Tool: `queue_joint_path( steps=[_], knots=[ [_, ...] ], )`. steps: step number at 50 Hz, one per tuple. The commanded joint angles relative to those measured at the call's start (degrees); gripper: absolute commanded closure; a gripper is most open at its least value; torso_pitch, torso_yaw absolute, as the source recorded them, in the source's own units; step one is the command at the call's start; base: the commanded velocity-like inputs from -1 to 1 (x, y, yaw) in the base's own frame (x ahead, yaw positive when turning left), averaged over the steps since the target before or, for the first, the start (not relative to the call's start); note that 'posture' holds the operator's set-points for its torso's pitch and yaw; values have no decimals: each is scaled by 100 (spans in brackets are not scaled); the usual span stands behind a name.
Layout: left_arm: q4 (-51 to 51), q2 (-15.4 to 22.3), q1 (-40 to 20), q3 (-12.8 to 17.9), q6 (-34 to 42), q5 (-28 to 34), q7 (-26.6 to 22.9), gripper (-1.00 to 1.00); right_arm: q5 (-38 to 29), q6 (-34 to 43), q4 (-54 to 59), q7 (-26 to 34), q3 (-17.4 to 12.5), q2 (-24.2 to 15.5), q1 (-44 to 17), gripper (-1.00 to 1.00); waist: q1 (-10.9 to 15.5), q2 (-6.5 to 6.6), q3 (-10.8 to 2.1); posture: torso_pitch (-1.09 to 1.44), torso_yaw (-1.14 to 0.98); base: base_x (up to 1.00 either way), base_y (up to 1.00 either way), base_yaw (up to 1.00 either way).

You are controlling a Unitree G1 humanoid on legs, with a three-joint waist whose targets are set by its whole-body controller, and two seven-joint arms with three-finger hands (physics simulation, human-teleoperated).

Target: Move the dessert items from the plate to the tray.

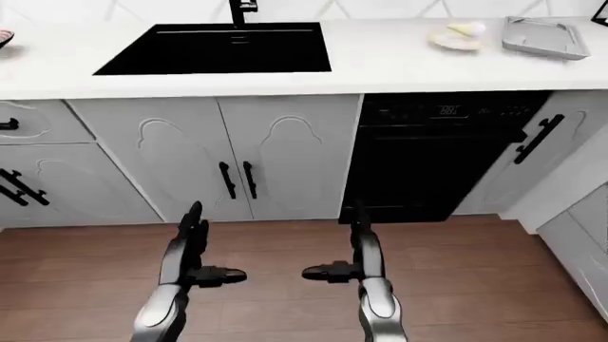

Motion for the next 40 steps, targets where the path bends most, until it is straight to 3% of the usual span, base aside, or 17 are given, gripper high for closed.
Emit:
queue_joint_path(
  steps=[1,3,4,5,7,10,16,21,27,31,35,36,40],
  knots=[
    [-431,3,-148,-18,-406,10,9,-100,59,549,-1708,-15,240,100,-33,-100,-12,-45,-5,0,0,0,0,0],
    [-440,-2,-203,-26,-375,21,29,-100,96,470,-1766,-11,264,114,-69,-100,67,-29,-368,0,0,0,0,0],
    [-564,-11,-154,-45,-310,22,35,-100,8,1058,-2298,-102,350,109,91,-100,51,3,-242,0,0,0,0,0],
    [-591,-21,-140,-59,-305,28,43,-100,-4,1116,-2404,-111,387,117,165,-100,51,-25,-134,0,0,0,0,0],
    [-587,-17,-146,-58,-316,26,37,-100,8,1175,-2444,-124,400,123,201,-100,55,-32,-401,0,0,0,0,0],
    [-1086,-15,-114,-43,218,-76,30,-100,19,1306,-2539,-128,386,107,159,-100,58,-40,-447,0,0,0,0,0],
    [-2410,86,-325,12,1530,-71,0,-100,-43,2136,-3214,-120,358,50,-104,-100,55,-20,-487,0,0,0,0,0],
    [-3555,192,-1011,195,3086,-209,29,-100,-66,2928,-3684,30,133,-79,-525,-100,54,-1,-517,0,0,0,0,0],
    [-4071,433,-1788,626,4468,-776,32,-100,53,4402,-4274,317,-228,-327,-1547,-100,50,8,-534,0,0,0,0,0],
    [-4324,632,-2250,778,5154,-1110,179,-100,208,4957,-4295,368,-434,-548,-2203,-100,45,17,-509,0,0,0,0,0],
    [-4507,920,-3011,1057,5965,-1478,331,-100,427,5835,-4404,301,-629,-836,-3175,-100,42,11,-469,0,0,0,0,0],
    [-4484,1004,-3291,1169,6208,-1616,385,-100,464,5991,-4378,285,-648,-919,-3397,-100,36,46,-555,0,0,0,6,0],
    [-4349,1342,-3987,1442,6673,-2057,644,-100,576,6308,-4255,277,-701,-1157,-3958,-100,10,-64,-440,0,0,0,33,0]
  ],
)
